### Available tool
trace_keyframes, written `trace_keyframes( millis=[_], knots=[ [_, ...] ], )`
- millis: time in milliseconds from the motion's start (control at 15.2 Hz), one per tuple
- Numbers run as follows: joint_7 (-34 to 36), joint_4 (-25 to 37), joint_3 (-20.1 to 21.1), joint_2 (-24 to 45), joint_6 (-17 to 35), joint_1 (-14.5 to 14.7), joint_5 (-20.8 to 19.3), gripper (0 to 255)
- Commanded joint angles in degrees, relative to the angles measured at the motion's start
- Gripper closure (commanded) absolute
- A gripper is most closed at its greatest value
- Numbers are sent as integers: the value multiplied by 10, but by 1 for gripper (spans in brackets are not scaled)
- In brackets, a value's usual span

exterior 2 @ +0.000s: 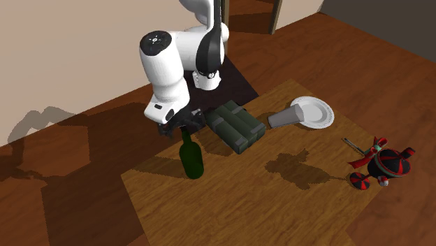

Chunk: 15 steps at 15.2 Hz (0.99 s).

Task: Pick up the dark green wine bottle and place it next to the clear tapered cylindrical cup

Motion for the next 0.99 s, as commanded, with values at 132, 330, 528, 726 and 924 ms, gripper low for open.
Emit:
trace_keyframes(
  millis=[132,330,528,726,924],
  knots=[
    [-4,-20,2,9,28,0,6,0],
    [-4,-23,2,11,32,0,7,0],
    [-4,-23,2,11,32,0,7,0],
    [-4,-23,2,11,32,0,7,255],
    [-4,-23,2,11,32,0,7,255]
  ],
)
